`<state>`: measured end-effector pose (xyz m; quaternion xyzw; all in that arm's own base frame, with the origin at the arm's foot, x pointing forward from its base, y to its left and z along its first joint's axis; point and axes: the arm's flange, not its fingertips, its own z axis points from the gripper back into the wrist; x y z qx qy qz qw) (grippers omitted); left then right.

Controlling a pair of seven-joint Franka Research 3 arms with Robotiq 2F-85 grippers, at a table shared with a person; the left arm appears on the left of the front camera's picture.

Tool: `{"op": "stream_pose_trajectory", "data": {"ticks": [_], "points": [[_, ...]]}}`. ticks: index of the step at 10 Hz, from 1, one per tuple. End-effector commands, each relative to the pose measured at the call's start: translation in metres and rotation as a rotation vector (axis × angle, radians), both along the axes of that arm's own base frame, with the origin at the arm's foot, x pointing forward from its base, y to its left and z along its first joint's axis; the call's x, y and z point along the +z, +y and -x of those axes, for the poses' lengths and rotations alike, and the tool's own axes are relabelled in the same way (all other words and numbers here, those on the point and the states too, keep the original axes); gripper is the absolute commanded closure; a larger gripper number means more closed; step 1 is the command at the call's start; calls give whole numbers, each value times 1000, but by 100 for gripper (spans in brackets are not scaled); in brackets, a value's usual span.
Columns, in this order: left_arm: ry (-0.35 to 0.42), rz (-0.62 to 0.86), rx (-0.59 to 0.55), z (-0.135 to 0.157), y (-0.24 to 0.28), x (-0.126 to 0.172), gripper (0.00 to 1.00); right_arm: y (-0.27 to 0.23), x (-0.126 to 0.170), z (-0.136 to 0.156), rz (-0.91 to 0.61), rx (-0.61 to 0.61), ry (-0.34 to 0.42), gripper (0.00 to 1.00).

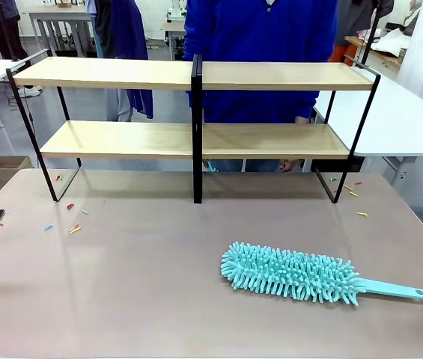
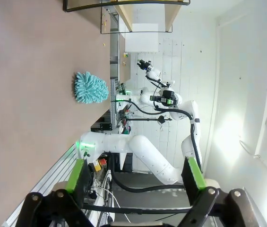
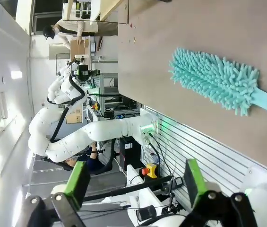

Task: Clean the shelves.
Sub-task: Place the Duster on the table.

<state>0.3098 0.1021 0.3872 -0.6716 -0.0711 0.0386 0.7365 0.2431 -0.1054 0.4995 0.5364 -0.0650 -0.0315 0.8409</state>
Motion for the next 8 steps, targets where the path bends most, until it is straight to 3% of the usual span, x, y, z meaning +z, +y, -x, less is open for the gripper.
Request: {"op": "stream_pose_trajectory", "data": {"ticks": [1, 8], "points": [[-29, 25, 3, 1, -2, 2, 0, -2, -2, 2, 4, 17, -13, 0], [-29, 25, 3, 1, -2, 2, 0, -2, -2, 2, 4, 17, -13, 0]]}}
